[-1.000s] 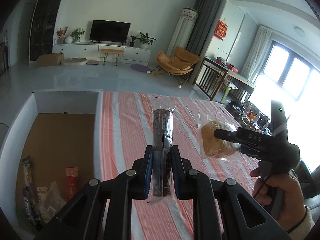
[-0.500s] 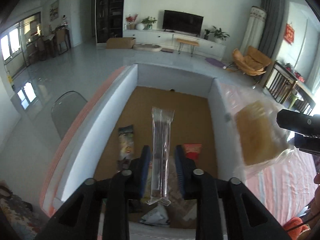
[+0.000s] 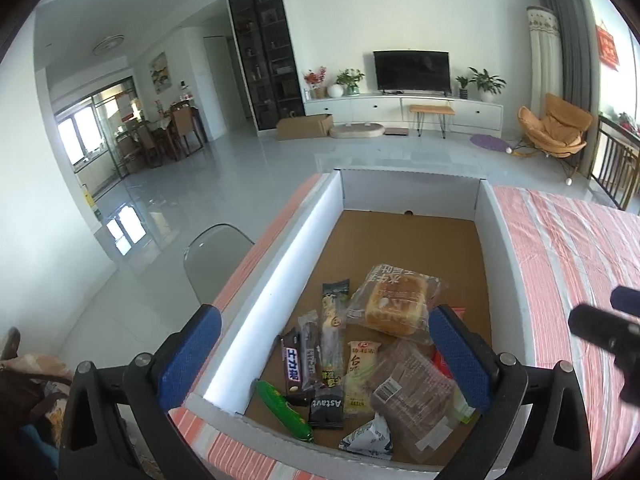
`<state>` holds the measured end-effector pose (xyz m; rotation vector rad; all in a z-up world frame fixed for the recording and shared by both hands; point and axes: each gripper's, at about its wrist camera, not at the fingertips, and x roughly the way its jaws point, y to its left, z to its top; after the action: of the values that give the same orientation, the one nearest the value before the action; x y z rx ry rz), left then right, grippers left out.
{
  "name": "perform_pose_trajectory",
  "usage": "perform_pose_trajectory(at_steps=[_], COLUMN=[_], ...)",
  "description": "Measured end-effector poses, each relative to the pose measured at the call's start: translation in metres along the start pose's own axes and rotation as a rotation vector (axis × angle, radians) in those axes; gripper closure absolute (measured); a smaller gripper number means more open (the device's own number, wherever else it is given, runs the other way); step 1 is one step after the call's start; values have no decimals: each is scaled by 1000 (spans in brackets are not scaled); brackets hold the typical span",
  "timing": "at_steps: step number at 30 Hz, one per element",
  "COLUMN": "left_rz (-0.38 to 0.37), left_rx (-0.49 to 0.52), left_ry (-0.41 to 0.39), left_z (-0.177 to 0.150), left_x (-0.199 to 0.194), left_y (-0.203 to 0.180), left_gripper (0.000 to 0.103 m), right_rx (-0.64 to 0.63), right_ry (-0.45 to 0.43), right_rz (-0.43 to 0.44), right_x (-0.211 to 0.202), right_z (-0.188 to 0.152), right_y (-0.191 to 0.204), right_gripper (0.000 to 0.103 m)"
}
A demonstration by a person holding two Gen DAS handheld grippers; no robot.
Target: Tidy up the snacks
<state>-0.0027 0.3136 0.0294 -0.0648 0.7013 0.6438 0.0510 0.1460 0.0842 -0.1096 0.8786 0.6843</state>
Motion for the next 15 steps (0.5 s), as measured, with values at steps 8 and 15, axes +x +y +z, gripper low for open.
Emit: perform_pose_trajectory(at_steps=[8,15], left_rz=[32,40], left_rx=[11,17], left_ry=[44,64], left_z=[-4,-4], left_x=[-8,-7], left_y=[10,14], left_gripper=[0,0], right_rx=[-79,-108], right_ry=[21,36], right_rz=[-65,-59], right_x=[4,11], right_z=[-9,-17], right_y=[20,31], right_gripper=[22,22])
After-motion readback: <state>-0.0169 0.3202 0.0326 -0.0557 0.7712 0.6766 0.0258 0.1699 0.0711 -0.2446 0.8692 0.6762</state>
